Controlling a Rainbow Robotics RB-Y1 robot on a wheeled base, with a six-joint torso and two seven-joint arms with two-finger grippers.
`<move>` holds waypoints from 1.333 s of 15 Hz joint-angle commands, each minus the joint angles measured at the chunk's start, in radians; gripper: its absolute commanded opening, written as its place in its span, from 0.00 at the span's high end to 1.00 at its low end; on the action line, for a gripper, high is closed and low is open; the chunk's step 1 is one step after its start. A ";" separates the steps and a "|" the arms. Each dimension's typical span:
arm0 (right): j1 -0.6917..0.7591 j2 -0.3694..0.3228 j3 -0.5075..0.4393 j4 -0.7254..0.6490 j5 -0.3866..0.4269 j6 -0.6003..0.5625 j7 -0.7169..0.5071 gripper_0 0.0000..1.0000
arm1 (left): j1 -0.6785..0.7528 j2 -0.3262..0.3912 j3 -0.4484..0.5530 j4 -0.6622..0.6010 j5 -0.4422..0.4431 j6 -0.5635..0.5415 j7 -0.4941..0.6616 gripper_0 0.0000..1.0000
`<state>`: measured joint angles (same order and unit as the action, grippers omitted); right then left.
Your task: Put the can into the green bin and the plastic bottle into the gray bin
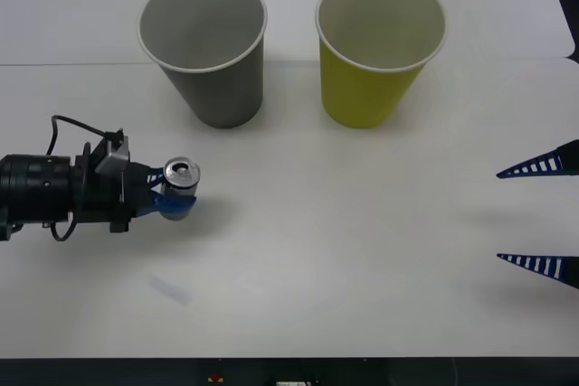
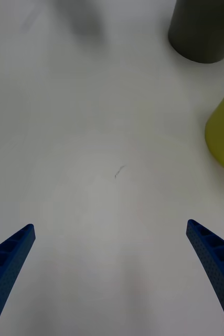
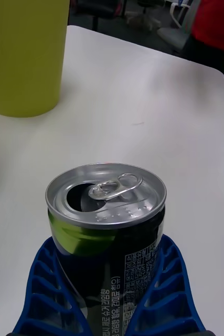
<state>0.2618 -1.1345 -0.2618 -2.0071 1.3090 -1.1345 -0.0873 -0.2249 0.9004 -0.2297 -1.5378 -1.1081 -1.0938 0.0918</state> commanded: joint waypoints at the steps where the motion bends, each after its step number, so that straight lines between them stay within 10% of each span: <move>1: 0.000 0.000 0.000 0.000 0.000 0.000 0.000 0.00 | 0.073 0.000 0.102 -0.194 -0.130 -0.001 0.246 1.00; 11: 0.000 0.000 0.000 0.000 0.000 0.000 0.000 0.00 | -0.007 0.045 0.165 -0.622 -0.401 0.003 1.031 1.00; 20: 0.000 0.000 0.000 0.000 0.000 0.000 0.000 0.00 | -0.485 0.003 -0.037 -0.507 -0.593 -0.107 1.312 1.00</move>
<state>0.2618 -1.1345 -0.2618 -2.0072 1.3090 -1.1345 -0.0872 -0.6767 0.9180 -0.2651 -2.0727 -1.7008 -1.1738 1.4034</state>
